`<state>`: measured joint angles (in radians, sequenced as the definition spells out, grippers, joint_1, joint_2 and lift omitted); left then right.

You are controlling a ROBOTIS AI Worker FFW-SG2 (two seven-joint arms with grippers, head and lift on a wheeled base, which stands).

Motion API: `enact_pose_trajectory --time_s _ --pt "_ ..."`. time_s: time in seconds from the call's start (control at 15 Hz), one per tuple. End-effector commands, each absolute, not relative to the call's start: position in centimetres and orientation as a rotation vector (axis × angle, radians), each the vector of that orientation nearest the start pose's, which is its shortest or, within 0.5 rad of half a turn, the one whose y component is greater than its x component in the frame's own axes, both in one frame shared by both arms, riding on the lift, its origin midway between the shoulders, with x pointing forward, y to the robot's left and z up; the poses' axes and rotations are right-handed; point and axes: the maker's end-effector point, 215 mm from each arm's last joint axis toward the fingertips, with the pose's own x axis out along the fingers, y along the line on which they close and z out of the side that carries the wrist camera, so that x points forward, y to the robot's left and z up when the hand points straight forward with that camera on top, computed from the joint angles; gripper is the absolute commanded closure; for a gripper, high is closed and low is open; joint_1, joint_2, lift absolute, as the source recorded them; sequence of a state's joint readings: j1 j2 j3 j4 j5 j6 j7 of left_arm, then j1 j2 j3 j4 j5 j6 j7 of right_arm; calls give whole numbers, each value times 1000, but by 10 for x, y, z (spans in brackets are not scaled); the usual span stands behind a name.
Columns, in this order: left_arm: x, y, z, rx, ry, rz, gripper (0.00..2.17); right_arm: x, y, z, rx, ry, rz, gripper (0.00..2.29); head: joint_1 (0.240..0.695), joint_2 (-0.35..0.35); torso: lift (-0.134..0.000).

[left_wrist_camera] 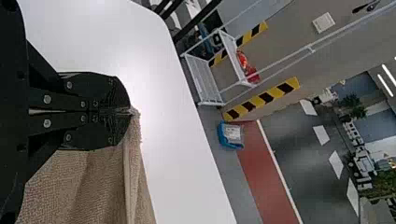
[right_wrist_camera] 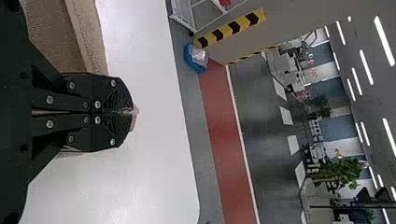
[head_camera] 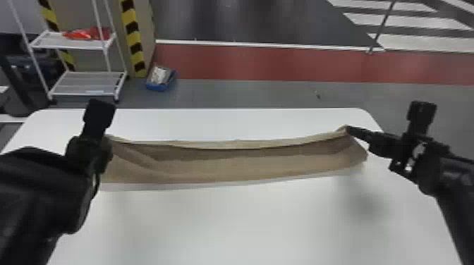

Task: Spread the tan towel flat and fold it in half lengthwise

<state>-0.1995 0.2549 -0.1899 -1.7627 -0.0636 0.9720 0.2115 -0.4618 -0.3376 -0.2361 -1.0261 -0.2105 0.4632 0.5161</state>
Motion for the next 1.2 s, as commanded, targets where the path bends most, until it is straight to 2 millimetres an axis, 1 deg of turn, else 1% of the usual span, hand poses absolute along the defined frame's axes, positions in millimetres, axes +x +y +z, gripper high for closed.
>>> enact_pose_trajectory --time_s 0.0,0.13,0.27,0.33,0.4,0.53,0.6,0.67,0.8,0.87,0.93,1.13 --pt "599 323 -382 455 552 211 1305 667 -421 -398 225 407 148 1322 695 -90 -128" --pt "597 329 -382 481 556 227 1305 667 -419 -400 230 406 149 1322 695 -84 -128" --pt "595 334 -390 486 575 233 1301 666 -427 -406 220 418 118 1322 695 -80 -128" --pt "597 337 -387 497 572 243 1305 666 -424 -408 213 426 123 1322 695 -80 -128" --pt "599 338 -388 498 575 243 1305 668 -423 -408 211 429 125 1322 695 -79 -128" --pt "597 334 -391 503 578 238 1305 664 -419 -412 222 433 132 1322 695 -75 -128" --pt "589 332 -398 509 587 236 1305 655 -418 -423 230 454 135 1322 695 -73 -128" --pt "584 332 -395 511 583 241 1305 650 -417 -424 238 455 138 1322 695 -73 -128" --pt "567 335 -390 499 587 246 1305 639 -410 -417 265 454 158 1322 695 -74 -128" --pt "556 340 -389 490 606 257 1301 632 -410 -417 270 462 161 1322 695 -73 -128" --pt "545 343 -384 480 608 263 1305 627 -406 -408 278 454 172 1325 695 -70 -128" --pt "514 355 -370 457 629 292 1305 601 -418 -397 294 459 159 1325 695 -61 -128"
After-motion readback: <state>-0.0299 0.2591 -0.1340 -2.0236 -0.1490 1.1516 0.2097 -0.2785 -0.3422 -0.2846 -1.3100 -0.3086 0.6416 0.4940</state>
